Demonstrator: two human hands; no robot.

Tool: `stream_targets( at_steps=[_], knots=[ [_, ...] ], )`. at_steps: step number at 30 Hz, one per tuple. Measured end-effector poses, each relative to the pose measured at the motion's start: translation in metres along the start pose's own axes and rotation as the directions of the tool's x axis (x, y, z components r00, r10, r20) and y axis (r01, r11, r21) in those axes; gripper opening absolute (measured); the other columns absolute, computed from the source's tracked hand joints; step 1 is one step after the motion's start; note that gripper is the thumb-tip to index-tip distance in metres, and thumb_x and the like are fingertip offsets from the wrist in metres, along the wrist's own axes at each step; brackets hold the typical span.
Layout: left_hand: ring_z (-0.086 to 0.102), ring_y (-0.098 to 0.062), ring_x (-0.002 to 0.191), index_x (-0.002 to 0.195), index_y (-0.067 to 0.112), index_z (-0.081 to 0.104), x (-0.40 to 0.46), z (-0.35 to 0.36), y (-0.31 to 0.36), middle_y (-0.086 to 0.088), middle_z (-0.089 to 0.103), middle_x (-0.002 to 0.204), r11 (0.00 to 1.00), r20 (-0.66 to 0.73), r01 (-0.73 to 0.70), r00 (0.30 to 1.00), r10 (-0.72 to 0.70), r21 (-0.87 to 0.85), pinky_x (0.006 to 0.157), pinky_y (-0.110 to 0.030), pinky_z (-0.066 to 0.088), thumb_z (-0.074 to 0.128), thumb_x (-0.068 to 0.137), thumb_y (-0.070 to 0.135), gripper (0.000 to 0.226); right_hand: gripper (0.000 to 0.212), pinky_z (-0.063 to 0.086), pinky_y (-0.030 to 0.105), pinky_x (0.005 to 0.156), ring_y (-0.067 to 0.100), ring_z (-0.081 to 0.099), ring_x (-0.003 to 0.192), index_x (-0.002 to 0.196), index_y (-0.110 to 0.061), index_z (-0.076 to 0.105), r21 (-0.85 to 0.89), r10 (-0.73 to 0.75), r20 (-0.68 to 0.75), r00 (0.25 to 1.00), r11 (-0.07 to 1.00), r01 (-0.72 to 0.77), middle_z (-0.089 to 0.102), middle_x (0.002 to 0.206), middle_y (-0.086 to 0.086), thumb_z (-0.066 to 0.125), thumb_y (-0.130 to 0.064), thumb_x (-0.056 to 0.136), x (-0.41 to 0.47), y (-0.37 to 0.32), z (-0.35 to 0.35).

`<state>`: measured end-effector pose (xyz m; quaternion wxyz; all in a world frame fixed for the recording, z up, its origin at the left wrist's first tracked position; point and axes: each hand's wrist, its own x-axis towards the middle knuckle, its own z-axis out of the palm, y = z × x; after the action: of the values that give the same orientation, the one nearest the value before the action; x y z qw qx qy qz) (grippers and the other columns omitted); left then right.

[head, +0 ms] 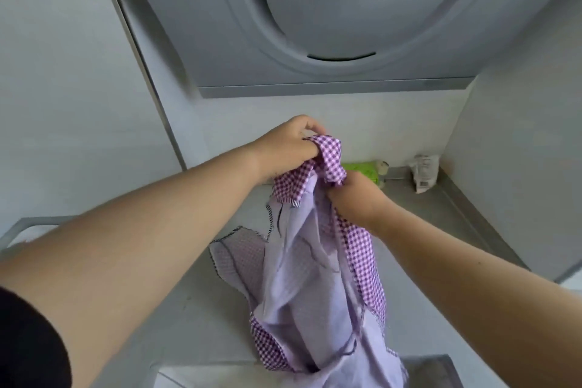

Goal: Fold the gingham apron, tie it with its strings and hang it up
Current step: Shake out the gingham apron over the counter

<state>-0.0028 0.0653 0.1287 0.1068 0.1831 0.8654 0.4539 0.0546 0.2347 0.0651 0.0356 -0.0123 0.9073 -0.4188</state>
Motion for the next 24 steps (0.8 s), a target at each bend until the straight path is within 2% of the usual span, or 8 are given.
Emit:
stream_targets(
  at_steps=[3, 5, 8, 10, 14, 16, 21, 24],
  knots=[
    [0.061, -0.012, 0.128, 0.143, 0.035, 0.054, -0.011, -0.002, -0.053, 0.01, 0.065, 0.14, 0.991, 0.191, 0.128, 0.973, -0.132, 0.031, 0.113, -0.042, 0.048, 0.076, 0.075, 0.076, 0.082, 0.024, 0.059, 0.05, 0.094, 0.03, 0.076, 0.093, 0.109, -0.006, 0.073, 0.466, 0.103, 0.031, 0.994, 0.878, -0.106, 0.079, 0.1, 0.012, 0.056, -0.023, 0.103, -0.004, -0.001, -0.018],
    [0.051, -0.004, 0.137, 0.155, 0.037, 0.041, -0.024, 0.014, -0.084, 0.017, 0.054, 0.151, 0.984, 0.367, 0.141, 0.914, -0.173, 0.112, 0.117, -0.03, 0.04, 0.083, 0.078, 0.065, 0.092, 0.031, 0.059, 0.05, 0.094, 0.033, 0.077, 0.091, 0.112, -0.003, 0.072, 0.628, 0.165, 0.061, 0.984, 0.76, -0.167, 0.079, 0.099, 0.015, 0.053, -0.027, 0.105, -0.007, -0.004, -0.031],
    [0.06, -0.004, 0.129, 0.148, 0.026, 0.053, -0.039, 0.049, -0.105, 0.015, 0.064, 0.14, 0.976, 0.421, 0.186, 0.881, -0.217, 0.114, 0.112, -0.025, 0.045, 0.091, 0.081, 0.031, 0.078, 0.053, 0.058, 0.049, 0.093, 0.039, 0.075, 0.094, 0.113, -0.001, 0.074, 0.77, 0.247, 0.124, 0.961, 0.587, -0.25, 0.076, 0.106, 0.023, 0.055, -0.048, 0.101, -0.009, -0.007, -0.047],
    [0.068, -0.01, 0.116, 0.131, 0.023, 0.067, -0.04, 0.064, -0.11, 0.01, 0.074, 0.122, 0.967, 0.343, 0.25, 0.904, -0.254, 0.058, 0.107, -0.029, 0.051, 0.089, 0.083, 0.027, 0.053, 0.065, 0.053, 0.054, 0.101, 0.044, 0.07, 0.109, 0.118, -0.001, 0.074, 0.807, 0.253, 0.165, 0.953, 0.521, -0.278, 0.072, 0.117, 0.026, 0.055, -0.059, 0.096, -0.012, -0.002, -0.055],
    [0.074, -0.027, 0.112, 0.125, 0.008, 0.072, -0.04, 0.062, -0.12, -0.009, 0.078, 0.118, 0.868, 0.286, 0.405, 0.901, -0.325, -0.289, 0.108, -0.042, 0.054, 0.081, 0.076, 0.022, 0.052, 0.058, 0.054, 0.054, 0.098, 0.04, 0.071, 0.107, 0.094, -0.01, 0.08, 0.85, 0.23, 0.154, 0.961, 0.465, -0.248, 0.073, 0.114, 0.022, 0.058, -0.062, 0.092, -0.015, 0.02, -0.071],
    [0.072, -0.032, 0.116, 0.127, 0.003, 0.07, -0.039, 0.054, -0.122, -0.014, 0.077, 0.12, 0.808, 0.285, 0.412, 0.906, -0.314, -0.421, 0.108, -0.042, 0.053, 0.077, 0.087, 0.007, 0.041, 0.052, 0.054, 0.054, 0.098, 0.04, 0.07, 0.11, 0.098, -0.009, 0.079, 0.877, 0.232, 0.103, 0.967, 0.437, -0.199, 0.072, 0.118, 0.022, 0.059, -0.058, 0.092, -0.015, 0.031, -0.081],
    [0.07, -0.032, 0.121, 0.132, 0.007, 0.065, -0.032, 0.025, -0.132, -0.012, 0.075, 0.125, 0.833, 0.167, 0.324, 0.946, -0.278, -0.448, 0.109, -0.047, 0.052, 0.076, 0.072, 0.007, 0.061, 0.035, 0.057, 0.049, 0.092, 0.038, 0.072, 0.101, 0.12, 0.0, 0.069, 0.783, 0.351, 0.097, 0.931, 0.551, -0.289, 0.073, 0.115, 0.024, 0.055, -0.025, 0.1, -0.009, 0.082, -0.092],
    [0.075, -0.025, 0.104, 0.116, 0.017, 0.071, -0.028, 0.009, -0.125, -0.005, 0.079, 0.11, 0.962, 0.082, 0.253, 0.966, -0.245, -0.105, 0.095, -0.043, 0.06, 0.077, 0.07, 0.02, 0.046, 0.039, 0.059, 0.051, 0.089, 0.037, 0.07, 0.086, 0.116, 0.007, 0.067, 0.351, 0.486, 0.154, 0.86, 0.787, -0.508, 0.075, 0.099, 0.025, 0.065, -0.02, 0.088, -0.01, 0.12, -0.092]
  ],
)
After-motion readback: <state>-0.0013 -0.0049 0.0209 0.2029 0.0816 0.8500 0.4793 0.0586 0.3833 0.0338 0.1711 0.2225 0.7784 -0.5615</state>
